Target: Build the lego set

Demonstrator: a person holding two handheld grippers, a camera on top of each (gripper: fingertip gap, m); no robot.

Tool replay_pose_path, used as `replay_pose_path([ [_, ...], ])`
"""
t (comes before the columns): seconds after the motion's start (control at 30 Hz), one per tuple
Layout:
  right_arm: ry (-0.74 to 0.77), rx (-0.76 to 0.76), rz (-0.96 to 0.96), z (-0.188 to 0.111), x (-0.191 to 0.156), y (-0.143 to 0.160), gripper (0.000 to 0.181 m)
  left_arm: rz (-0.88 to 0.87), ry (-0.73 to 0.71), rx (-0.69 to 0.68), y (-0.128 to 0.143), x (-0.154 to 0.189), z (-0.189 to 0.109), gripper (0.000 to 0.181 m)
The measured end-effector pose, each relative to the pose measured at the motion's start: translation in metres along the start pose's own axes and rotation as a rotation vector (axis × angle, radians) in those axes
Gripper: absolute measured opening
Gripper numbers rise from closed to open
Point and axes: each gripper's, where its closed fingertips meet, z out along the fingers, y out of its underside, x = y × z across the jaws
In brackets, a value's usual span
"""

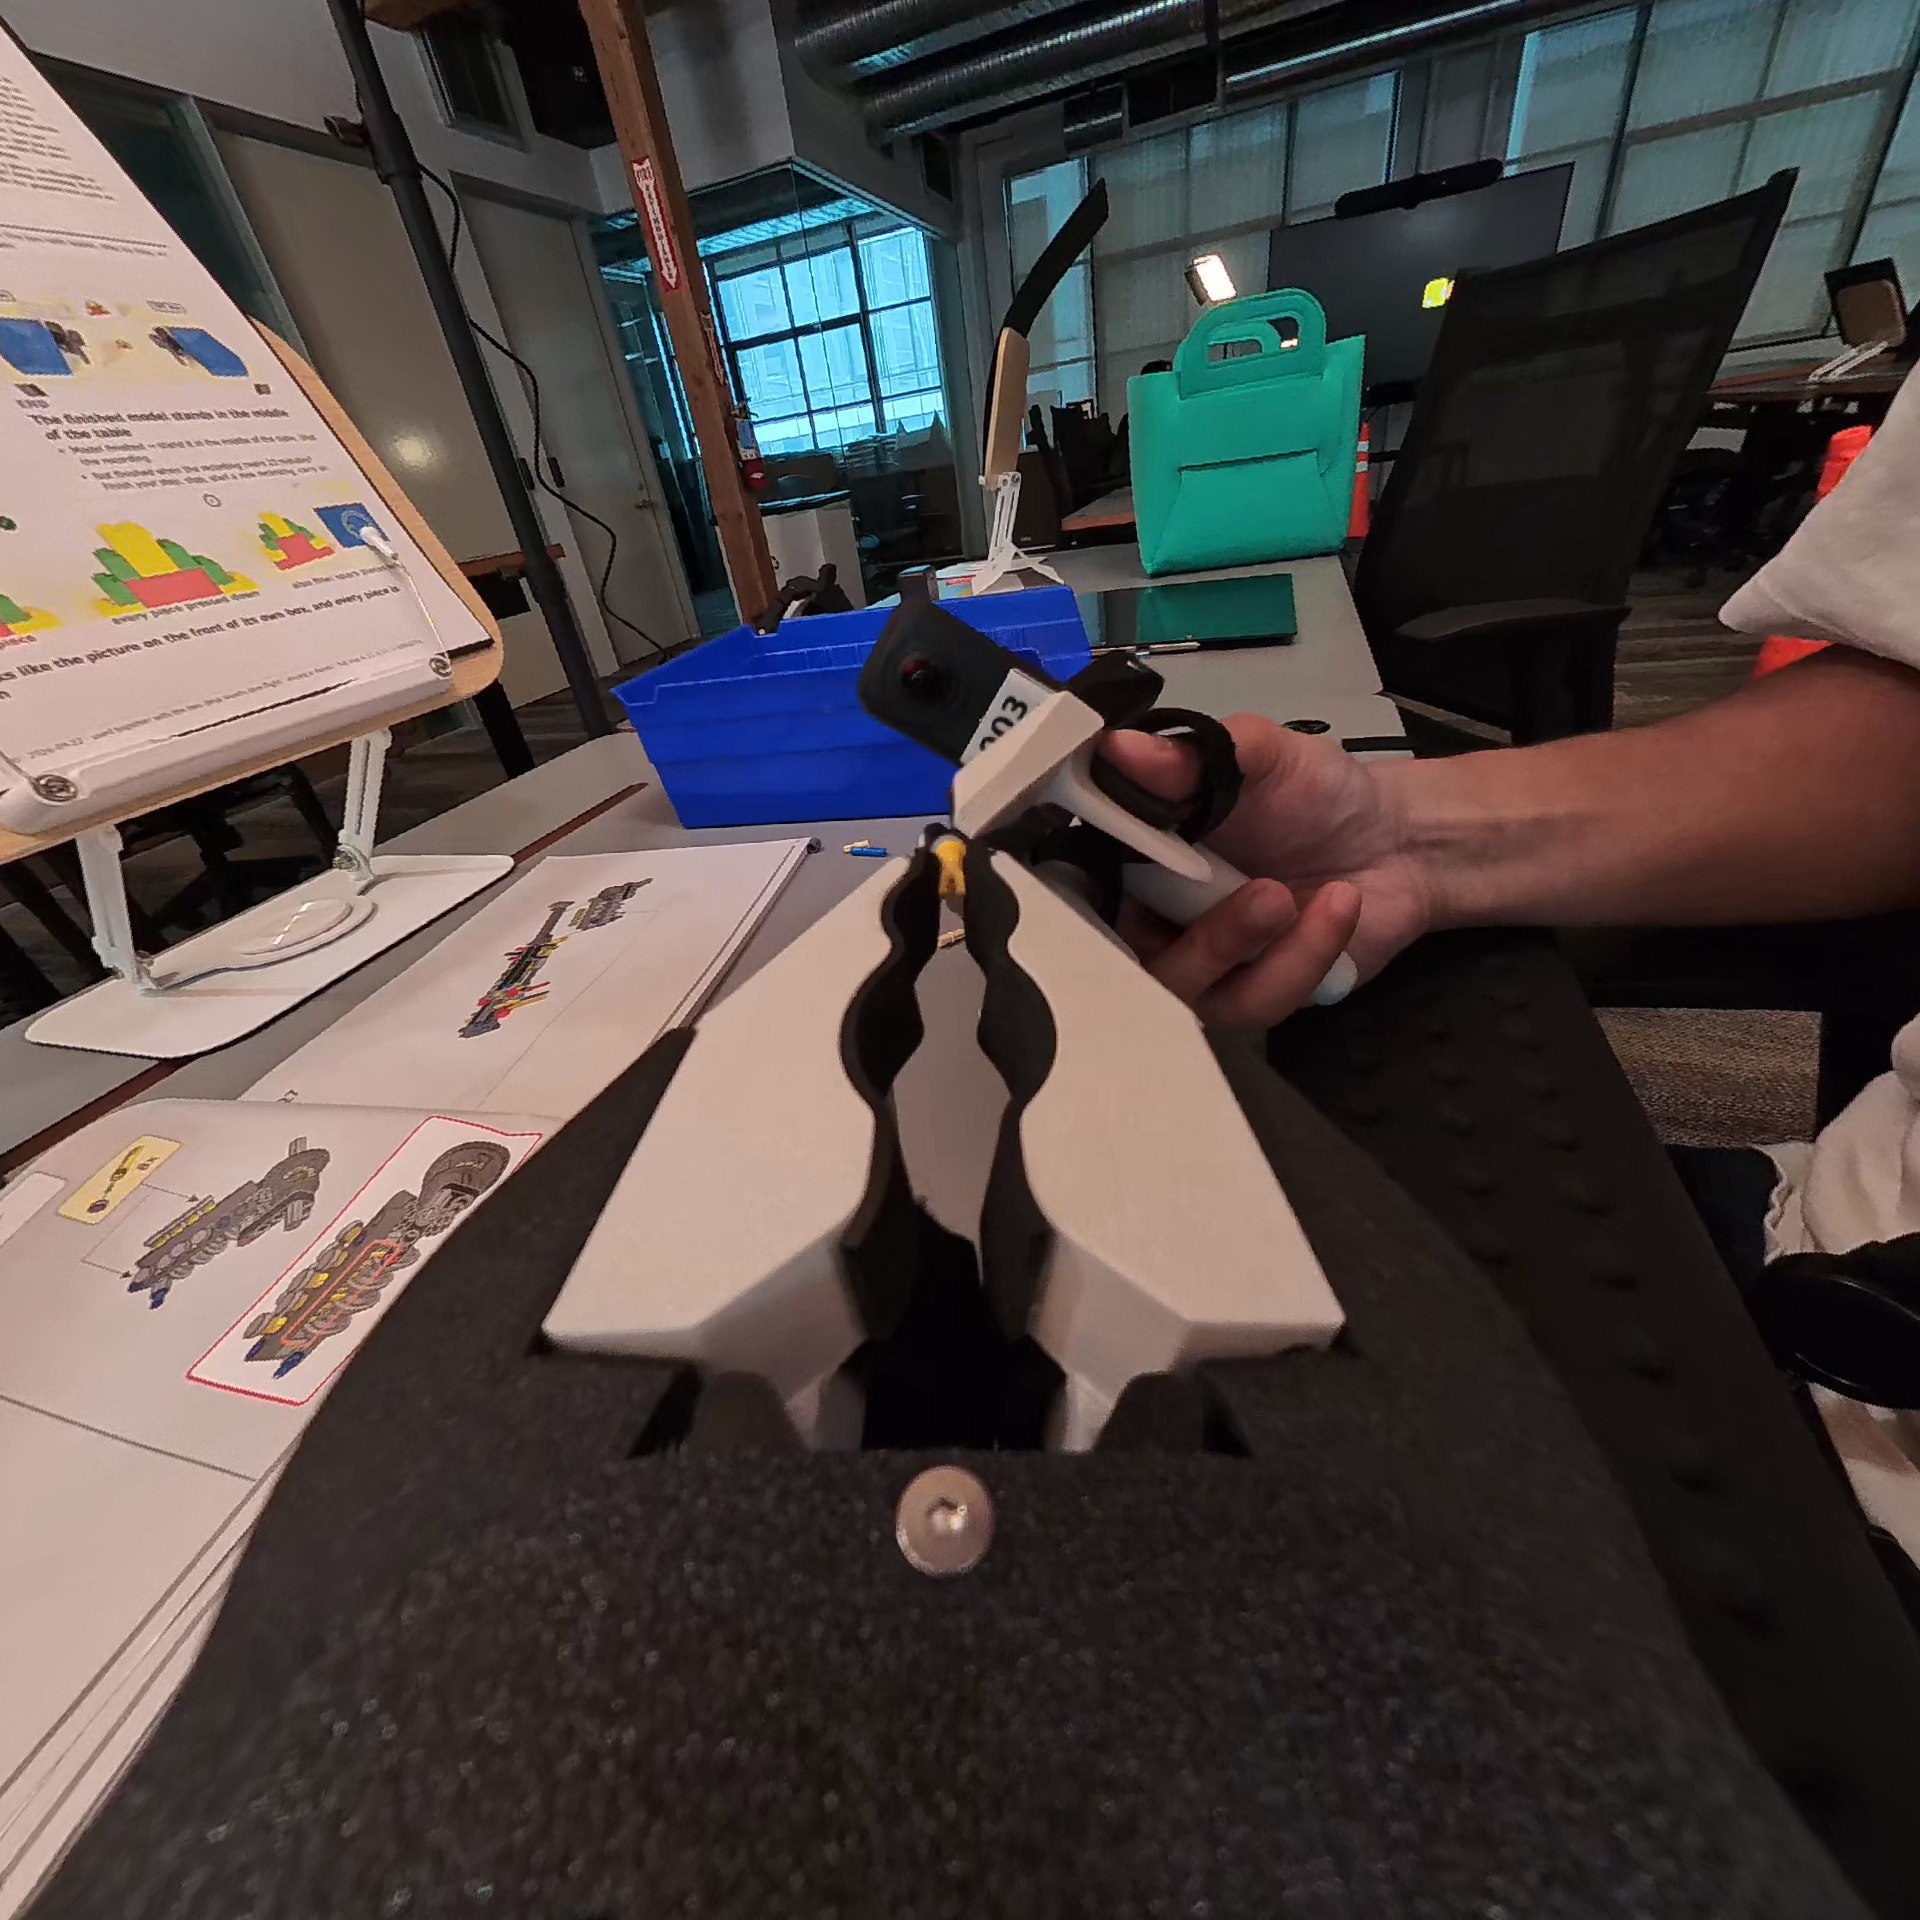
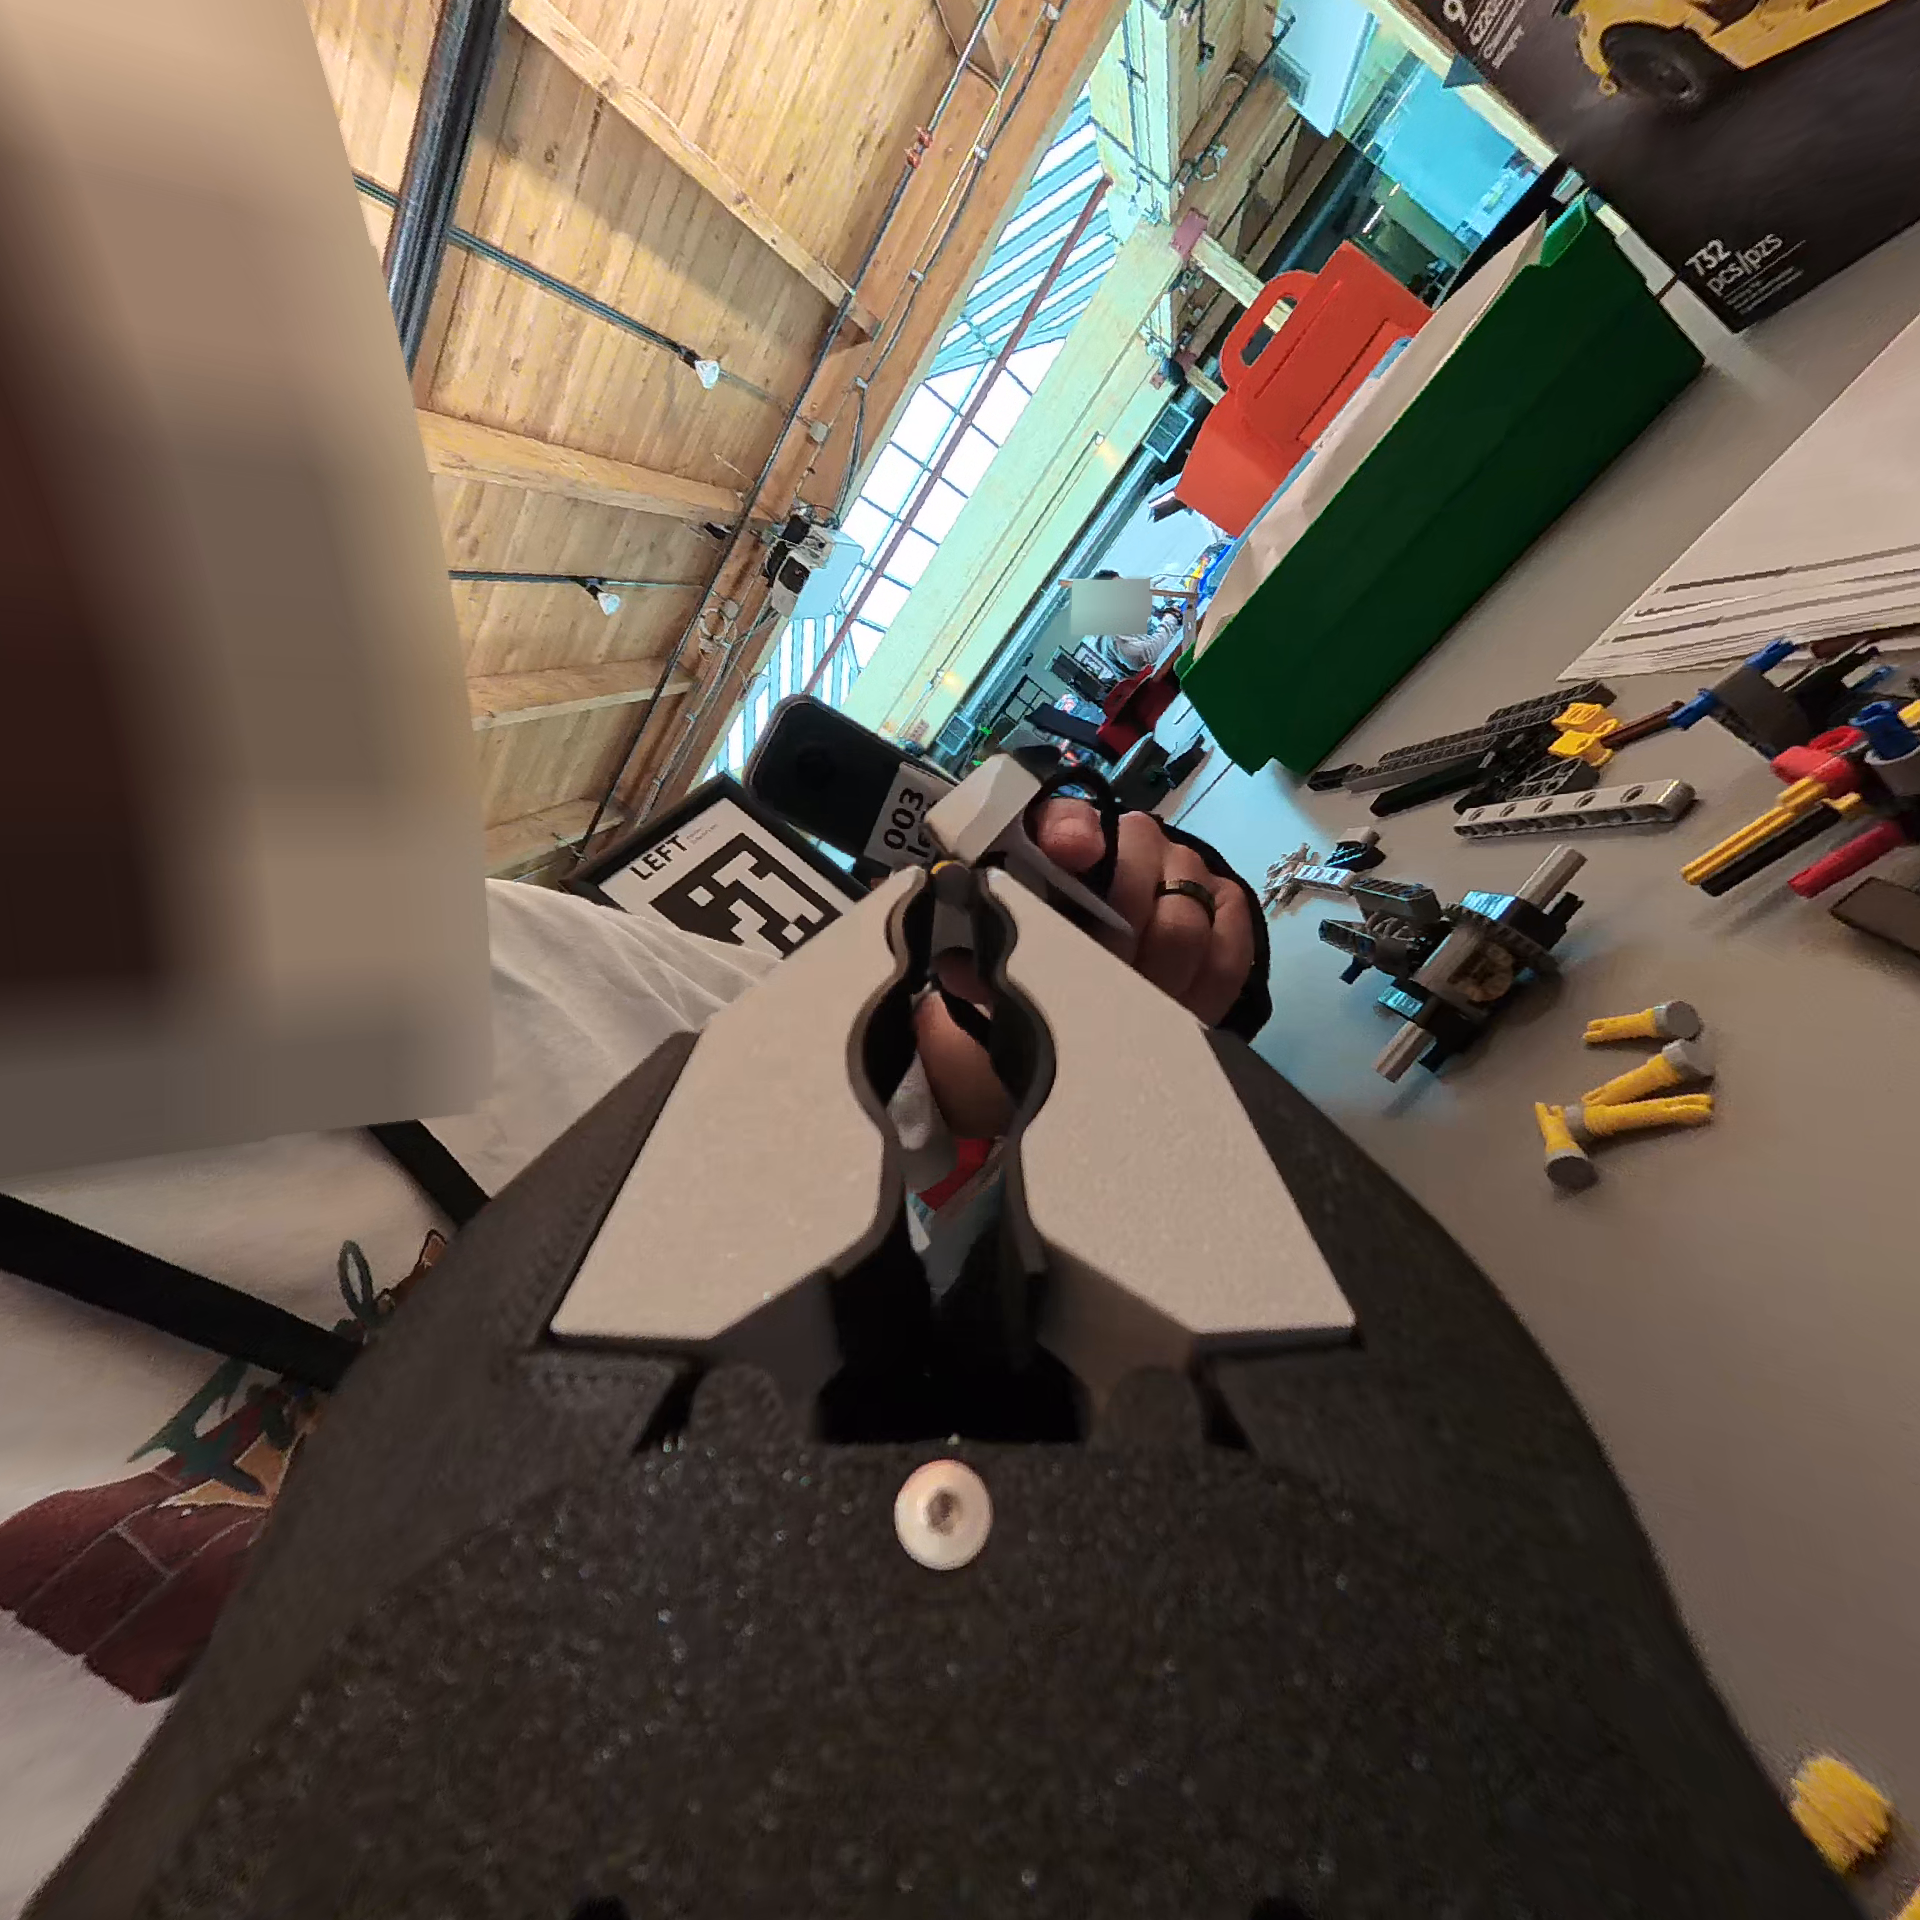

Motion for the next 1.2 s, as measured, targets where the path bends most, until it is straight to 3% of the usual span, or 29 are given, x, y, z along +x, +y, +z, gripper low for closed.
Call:
replay_pose_path([
  [0.47, -0.038, -0.005, 0.04, 0.0001, -0.0011, 0.0013, 0.006, 0.03, -0.013, -0.005, 0.0007, 0.0007, 0.0, 0.004],
  [0.83, -0.091, 0.039, 0.117, 0.0031, -0.0029, -0.0006, 0.006, 0.359, -0.207, -0.046, -0.0018, -0.0031, -0.0015, 0.004],
  [1.1, -0.065, 0.043, 0.07, 0.0034, -0.0029, -0.0006, 0.006, 0.333, -0.195, -0.045, -0.0016, -0.0033, -0.0014, 0.004],
  [1.2, 0.023, 0.034, -0.026, 0.0011, 0.0037, -0.0031, 0.006, 0.333, -0.207, -0.076, 0.003, -0.0066, 0.0002, 0.004],
])
